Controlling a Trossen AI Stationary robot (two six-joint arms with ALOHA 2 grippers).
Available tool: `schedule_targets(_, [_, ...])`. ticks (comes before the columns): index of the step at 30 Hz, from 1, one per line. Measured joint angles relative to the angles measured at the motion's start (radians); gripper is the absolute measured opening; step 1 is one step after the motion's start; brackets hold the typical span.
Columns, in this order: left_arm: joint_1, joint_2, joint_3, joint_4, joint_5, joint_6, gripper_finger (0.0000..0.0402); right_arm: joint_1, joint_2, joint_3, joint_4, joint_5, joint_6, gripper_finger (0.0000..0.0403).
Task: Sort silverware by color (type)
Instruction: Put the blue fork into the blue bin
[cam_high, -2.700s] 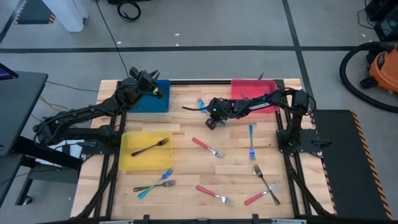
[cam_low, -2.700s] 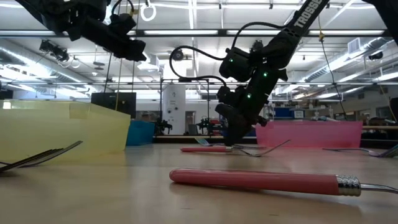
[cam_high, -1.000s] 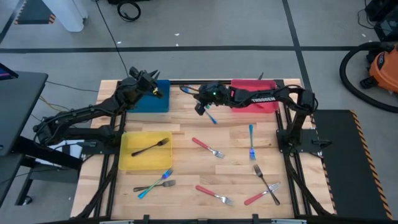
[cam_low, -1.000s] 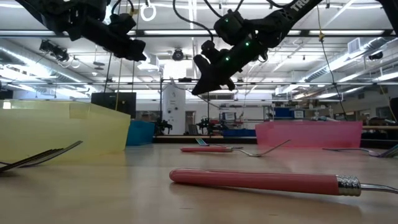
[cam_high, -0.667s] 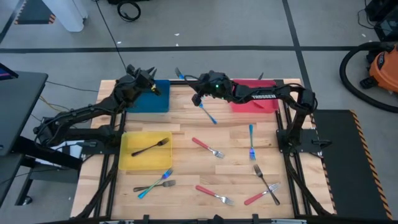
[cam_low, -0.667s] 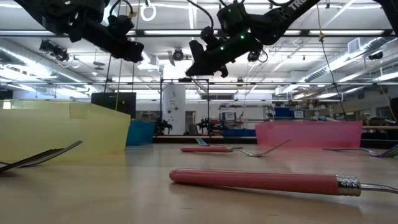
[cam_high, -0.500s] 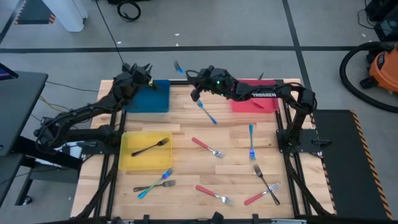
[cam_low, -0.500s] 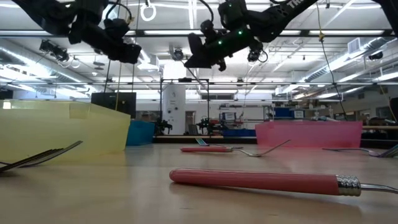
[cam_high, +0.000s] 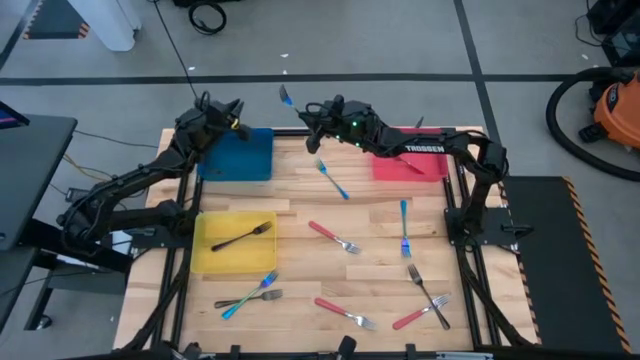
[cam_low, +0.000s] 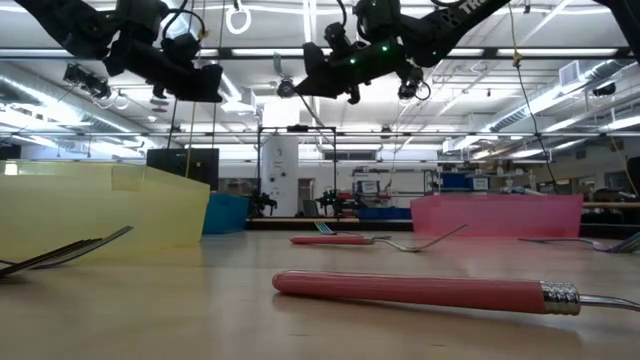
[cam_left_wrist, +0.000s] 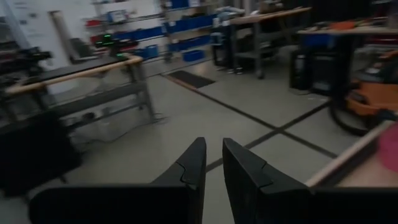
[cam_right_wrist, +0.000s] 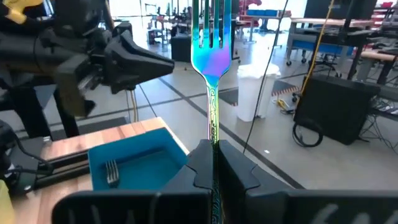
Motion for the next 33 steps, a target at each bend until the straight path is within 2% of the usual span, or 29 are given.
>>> schedule_targets(7, [-0.023,0.000,0.000,0.000,0.196,-0.004,0.0090,0.001,0.000,0.000,-0.001,-0.060,-0.003,0.0017])
schedule_targets(14, [-0.093,0.000,0.000,0.013,0.228,-0.077,0.0142,0.012,0.000,0.000,0.003,-0.064,-0.029,0.0014])
schedule_targets(19, [-0.152,0.000,0.000,0.017,0.329,-0.188,0.0163,0.031,0.000,-0.001,0.012,-0.120,-0.037,0.0014])
schedule_targets(33, [-0.299,0.000,0.000,0.075,0.343,-0.262,0.0164,0.096,0.000,-0.002,0.011,-0.133,-0.073,0.0014])
